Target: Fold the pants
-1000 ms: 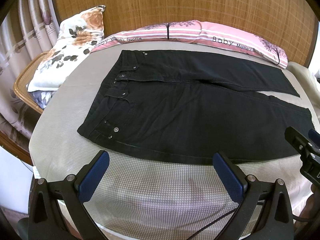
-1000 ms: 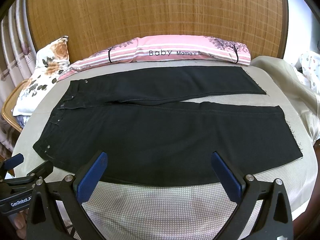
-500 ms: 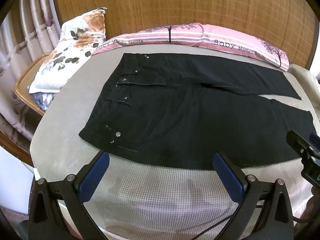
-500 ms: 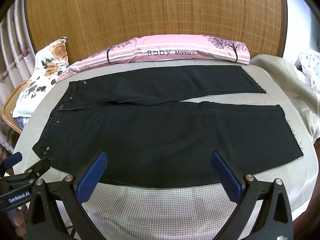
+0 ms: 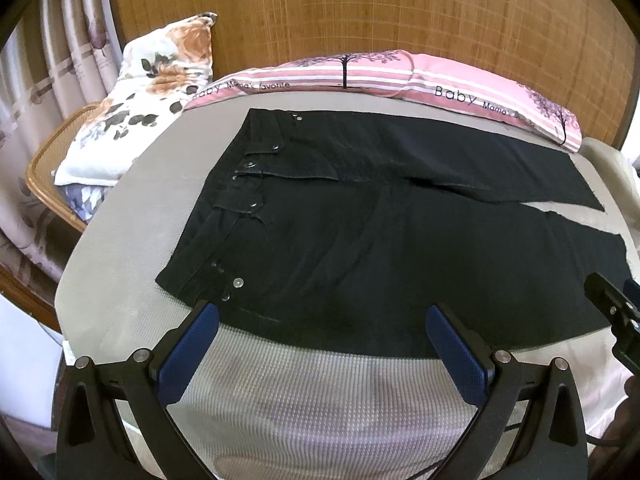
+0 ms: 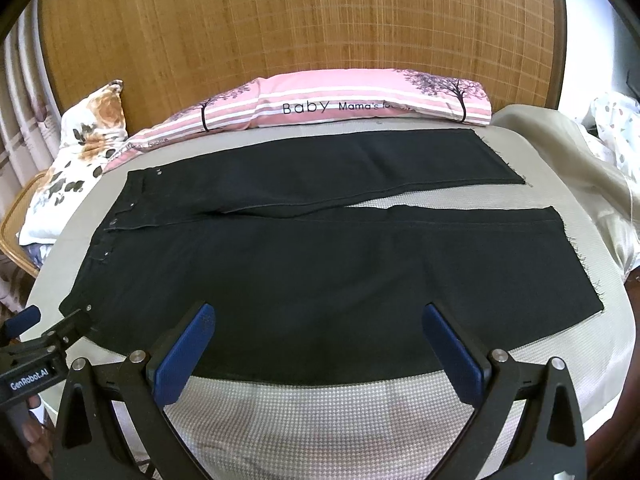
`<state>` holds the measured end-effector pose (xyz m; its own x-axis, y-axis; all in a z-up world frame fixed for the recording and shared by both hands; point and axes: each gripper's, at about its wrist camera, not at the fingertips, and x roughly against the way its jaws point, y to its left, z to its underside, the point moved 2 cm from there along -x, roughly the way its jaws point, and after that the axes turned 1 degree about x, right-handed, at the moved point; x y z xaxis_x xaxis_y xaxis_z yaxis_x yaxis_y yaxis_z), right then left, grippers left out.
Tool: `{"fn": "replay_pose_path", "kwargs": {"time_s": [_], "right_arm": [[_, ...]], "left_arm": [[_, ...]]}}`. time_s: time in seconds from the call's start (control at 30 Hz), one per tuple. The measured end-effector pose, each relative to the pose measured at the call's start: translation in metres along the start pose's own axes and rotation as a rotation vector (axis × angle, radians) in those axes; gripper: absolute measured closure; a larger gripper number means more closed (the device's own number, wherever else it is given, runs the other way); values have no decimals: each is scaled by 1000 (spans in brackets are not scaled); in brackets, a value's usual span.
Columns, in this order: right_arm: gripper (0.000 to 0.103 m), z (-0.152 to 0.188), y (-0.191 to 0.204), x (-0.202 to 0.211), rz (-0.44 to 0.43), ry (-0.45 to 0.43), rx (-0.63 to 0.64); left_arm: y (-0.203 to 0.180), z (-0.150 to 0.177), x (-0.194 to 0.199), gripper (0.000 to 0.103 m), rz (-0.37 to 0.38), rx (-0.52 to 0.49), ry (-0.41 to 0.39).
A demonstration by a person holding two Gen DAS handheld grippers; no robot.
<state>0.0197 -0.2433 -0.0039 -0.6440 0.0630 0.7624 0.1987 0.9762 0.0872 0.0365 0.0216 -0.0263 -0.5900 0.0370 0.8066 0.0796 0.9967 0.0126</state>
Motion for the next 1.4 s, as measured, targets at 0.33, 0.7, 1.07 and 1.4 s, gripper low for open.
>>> {"fn": "replay_pose_path", "kwargs": {"time_s": [0.33,0.7,1.07,1.4], "right_arm": [[0,-20,11,-9,-96,21,44],[0,-76,13,-58,-86,114,8],[0,-121,33,-118,-226,124,-25],[0,-149,53,-179,-246,183,-31]], "left_arm": [[51,-47,-4,1,138,153,-10],[127,-125,-59,18,148,306,48],[162,-200,-162,31,429,342,78],[183,-228,-256,48,558,457,221]]}}
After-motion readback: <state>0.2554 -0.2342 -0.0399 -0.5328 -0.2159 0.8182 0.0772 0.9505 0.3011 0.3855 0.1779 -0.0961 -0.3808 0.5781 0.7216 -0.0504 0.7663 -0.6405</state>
